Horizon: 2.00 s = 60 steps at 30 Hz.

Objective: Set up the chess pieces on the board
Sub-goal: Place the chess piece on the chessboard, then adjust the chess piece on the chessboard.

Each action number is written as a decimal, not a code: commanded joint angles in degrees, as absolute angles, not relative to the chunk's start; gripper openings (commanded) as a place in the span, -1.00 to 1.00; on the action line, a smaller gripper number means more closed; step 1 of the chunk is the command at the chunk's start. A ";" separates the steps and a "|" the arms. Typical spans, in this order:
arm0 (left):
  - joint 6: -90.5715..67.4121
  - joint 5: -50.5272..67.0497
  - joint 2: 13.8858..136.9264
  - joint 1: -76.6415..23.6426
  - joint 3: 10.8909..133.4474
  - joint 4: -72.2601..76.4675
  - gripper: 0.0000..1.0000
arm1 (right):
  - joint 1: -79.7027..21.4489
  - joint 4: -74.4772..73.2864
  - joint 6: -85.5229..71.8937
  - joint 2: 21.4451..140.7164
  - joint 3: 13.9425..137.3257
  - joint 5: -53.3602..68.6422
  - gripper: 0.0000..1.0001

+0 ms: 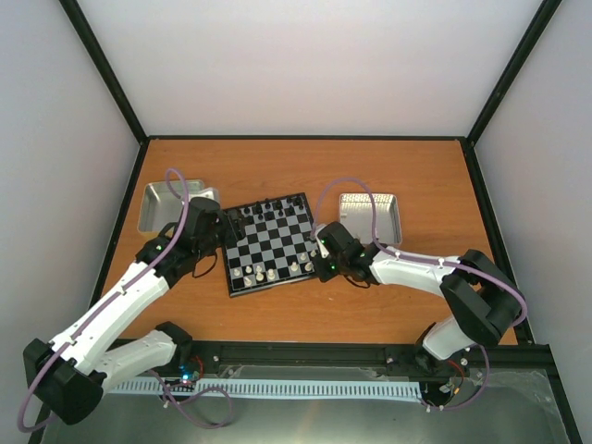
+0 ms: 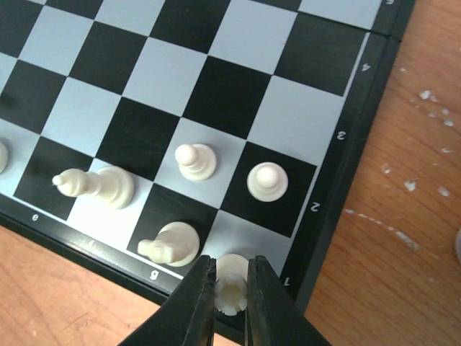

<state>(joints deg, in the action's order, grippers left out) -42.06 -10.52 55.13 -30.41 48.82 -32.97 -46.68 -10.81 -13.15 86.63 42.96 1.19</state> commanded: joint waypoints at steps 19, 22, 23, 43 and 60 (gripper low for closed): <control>-32.00 14.87 62.77 -29.97 48.72 -23.73 0.26 | -47.28 -13.97 -19.22 76.67 44.39 -9.63 -0.32; -30.93 20.33 69.12 -29.97 49.61 -23.46 0.02 | -47.04 -14.60 -22.29 73.31 44.50 -14.29 -0.31; -30.51 21.87 71.32 -29.97 49.89 -23.47 -0.08 | -46.88 -14.63 -23.03 72.64 44.35 -15.07 -0.32; -29.09 28.75 95.00 -34.45 58.29 -22.21 -0.82 | -45.79 -14.96 -24.52 71.29 42.78 -16.01 -0.34; -26.69 29.80 100.04 -34.63 57.75 -23.27 -0.84 | -45.62 -14.85 -24.52 71.02 42.33 -16.34 -0.34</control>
